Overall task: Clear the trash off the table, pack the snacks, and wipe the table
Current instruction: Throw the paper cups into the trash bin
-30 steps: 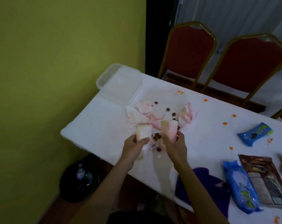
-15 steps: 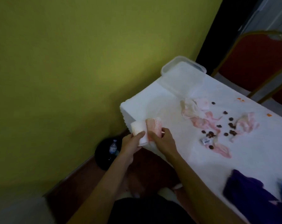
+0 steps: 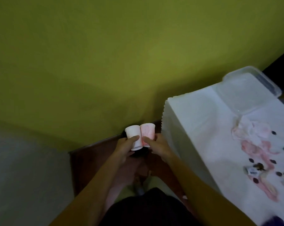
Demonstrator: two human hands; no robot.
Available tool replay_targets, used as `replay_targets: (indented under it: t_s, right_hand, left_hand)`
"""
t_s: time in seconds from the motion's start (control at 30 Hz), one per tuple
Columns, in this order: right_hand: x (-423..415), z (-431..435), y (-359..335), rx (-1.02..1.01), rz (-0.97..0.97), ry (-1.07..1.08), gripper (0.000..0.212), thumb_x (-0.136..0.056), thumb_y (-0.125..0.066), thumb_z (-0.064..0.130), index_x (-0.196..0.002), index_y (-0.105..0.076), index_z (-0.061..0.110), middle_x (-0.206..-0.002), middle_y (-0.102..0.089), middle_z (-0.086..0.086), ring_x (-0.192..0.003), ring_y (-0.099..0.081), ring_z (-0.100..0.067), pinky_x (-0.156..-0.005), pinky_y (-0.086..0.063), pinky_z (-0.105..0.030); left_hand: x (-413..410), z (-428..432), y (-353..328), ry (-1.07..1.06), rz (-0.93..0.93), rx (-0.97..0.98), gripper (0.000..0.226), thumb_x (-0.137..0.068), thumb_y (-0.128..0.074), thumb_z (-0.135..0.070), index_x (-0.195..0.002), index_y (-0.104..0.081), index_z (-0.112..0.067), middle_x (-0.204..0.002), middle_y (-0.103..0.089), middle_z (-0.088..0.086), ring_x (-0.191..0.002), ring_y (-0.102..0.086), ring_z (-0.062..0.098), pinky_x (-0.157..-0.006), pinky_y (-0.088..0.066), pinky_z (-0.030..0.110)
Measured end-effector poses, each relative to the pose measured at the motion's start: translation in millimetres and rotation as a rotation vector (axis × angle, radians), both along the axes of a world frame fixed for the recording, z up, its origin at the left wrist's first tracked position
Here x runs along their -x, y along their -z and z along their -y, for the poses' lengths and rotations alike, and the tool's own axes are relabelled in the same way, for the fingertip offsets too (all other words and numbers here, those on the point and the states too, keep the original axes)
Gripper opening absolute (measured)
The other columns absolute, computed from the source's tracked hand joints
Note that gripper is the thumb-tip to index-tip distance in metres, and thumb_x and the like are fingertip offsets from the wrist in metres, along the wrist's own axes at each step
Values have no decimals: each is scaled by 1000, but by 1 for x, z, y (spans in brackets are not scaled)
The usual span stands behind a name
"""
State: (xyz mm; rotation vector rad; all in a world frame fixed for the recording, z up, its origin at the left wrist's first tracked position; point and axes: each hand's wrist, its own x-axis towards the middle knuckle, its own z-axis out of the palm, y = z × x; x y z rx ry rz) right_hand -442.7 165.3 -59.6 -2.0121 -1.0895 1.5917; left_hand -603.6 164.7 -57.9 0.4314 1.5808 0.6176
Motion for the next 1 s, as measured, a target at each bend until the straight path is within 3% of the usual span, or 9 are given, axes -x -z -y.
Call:
replay_targets:
  t_s: [0.13,0.27,0.57,0.77,0.87,1.0]
  right_hand:
    - [18,-12,12,50,18,-95,73,-75,-72,57,-132,-50,17,-126,-61,-2,-106,-63,-20,-90,-57,-43]
    - [23,-25,38,92,57,-130,68,-83,-72,50,-135,-49,13,-130,-59,-6,-112,-61,-25,-91,-54,-38]
    - [28,-60,162,180,78,-118,70,-86,-71,49,-137,-45,10,-132,-58,-10,-113,-61,-28,-84,-52,-35]
    - [25,-90,278,236,110,-154,73,-83,-73,49,-139,-44,12,-134,-57,-12,-115,-60,-30,-89,-55,-39]
    - [18,-108,328,249,203,-253,76,-83,-71,48,-141,-43,9,-137,-56,-14,-121,-58,-33,-95,-52,-42]
    - [8,-124,345,225,245,-345,57,-91,-64,41,-136,-52,8,-132,-60,-15,-118,-59,-34,-95,-52,-42]
  left_hand:
    - [17,-3,6,-18,-59,20,44,-86,-73,-26,-120,-65,1,-108,-70,16,-80,-68,23,-54,-50,27]
    - [19,-12,25,-39,-76,45,46,-87,-72,-22,-124,-64,4,-113,-69,20,-86,-67,27,-51,-50,24]
    - [10,-53,149,-108,-116,135,46,-87,-73,-22,-124,-63,2,-119,-67,21,-104,-67,34,-83,-56,41]
    - [7,-74,261,-6,-126,98,52,-90,-69,-13,-138,-53,-5,-130,-62,16,-103,-63,24,-69,-51,24]
    - [8,-83,304,119,-151,94,57,-91,-65,-6,-144,-44,-8,-140,-55,14,-121,-57,28,-87,-48,29]
    - [9,-92,317,197,-222,143,65,-93,-63,-11,-150,-33,-7,-149,-44,14,-133,-47,30,-90,-41,26]
